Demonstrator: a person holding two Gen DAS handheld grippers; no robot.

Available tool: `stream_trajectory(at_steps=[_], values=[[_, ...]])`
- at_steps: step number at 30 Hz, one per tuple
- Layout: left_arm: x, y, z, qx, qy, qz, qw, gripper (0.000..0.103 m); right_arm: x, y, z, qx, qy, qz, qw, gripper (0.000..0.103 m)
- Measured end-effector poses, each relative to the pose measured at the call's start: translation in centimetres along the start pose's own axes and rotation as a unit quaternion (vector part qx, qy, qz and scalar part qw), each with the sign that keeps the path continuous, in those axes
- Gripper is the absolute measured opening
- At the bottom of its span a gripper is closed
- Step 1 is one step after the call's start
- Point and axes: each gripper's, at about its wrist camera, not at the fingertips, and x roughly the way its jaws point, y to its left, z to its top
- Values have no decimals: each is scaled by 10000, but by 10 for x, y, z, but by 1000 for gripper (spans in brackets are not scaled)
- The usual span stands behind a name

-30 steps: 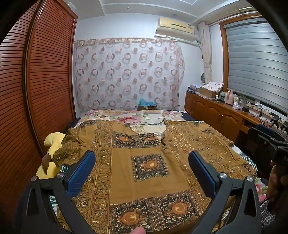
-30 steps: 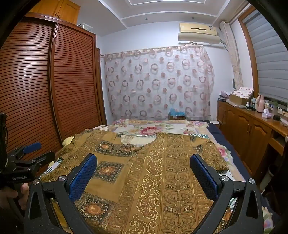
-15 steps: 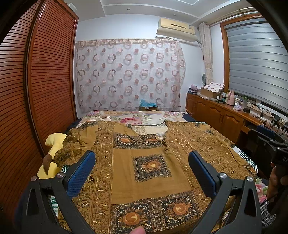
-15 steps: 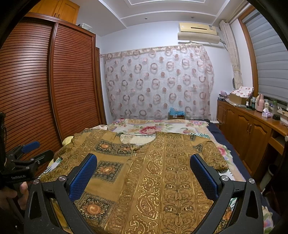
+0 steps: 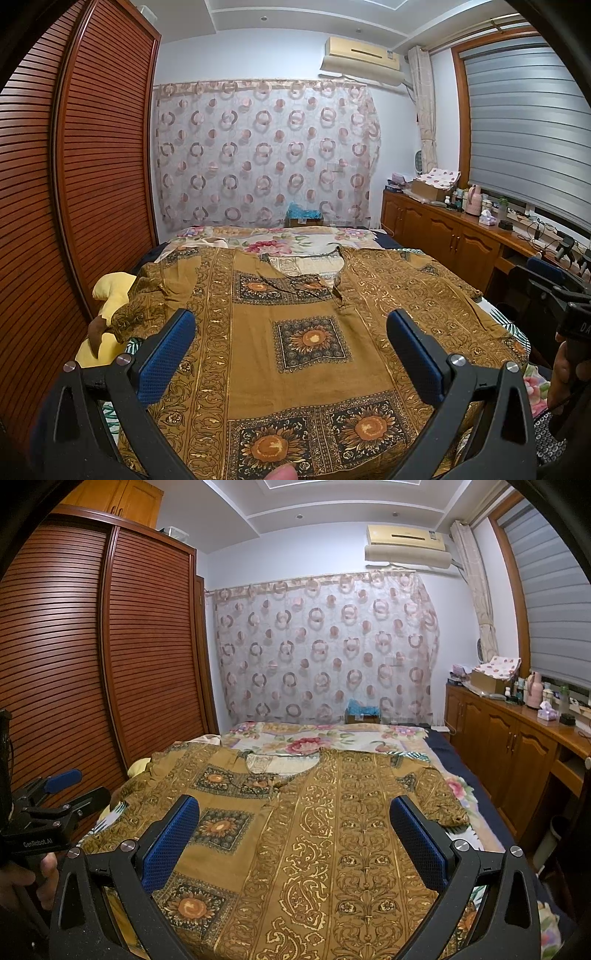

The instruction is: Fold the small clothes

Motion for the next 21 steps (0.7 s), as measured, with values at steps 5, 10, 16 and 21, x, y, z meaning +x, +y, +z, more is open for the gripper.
stream_trajectory(at_steps=[5,10,16,21], values=[[0,1,1,11,-4,1,10000,103,-1,0,-1,1,-10,-8,10000,103],[0,1,0,9,-7,2,10000,103,-1,-1,-1,7,-8,-2,10000,103],[0,1,0,13,-11,4,10000,103,-1,-1,-1,1,-8,-2,10000,103],[0,1,0,17,-15,6,10000,103,-1,-1,-1,-1,-9,-8,10000,103]])
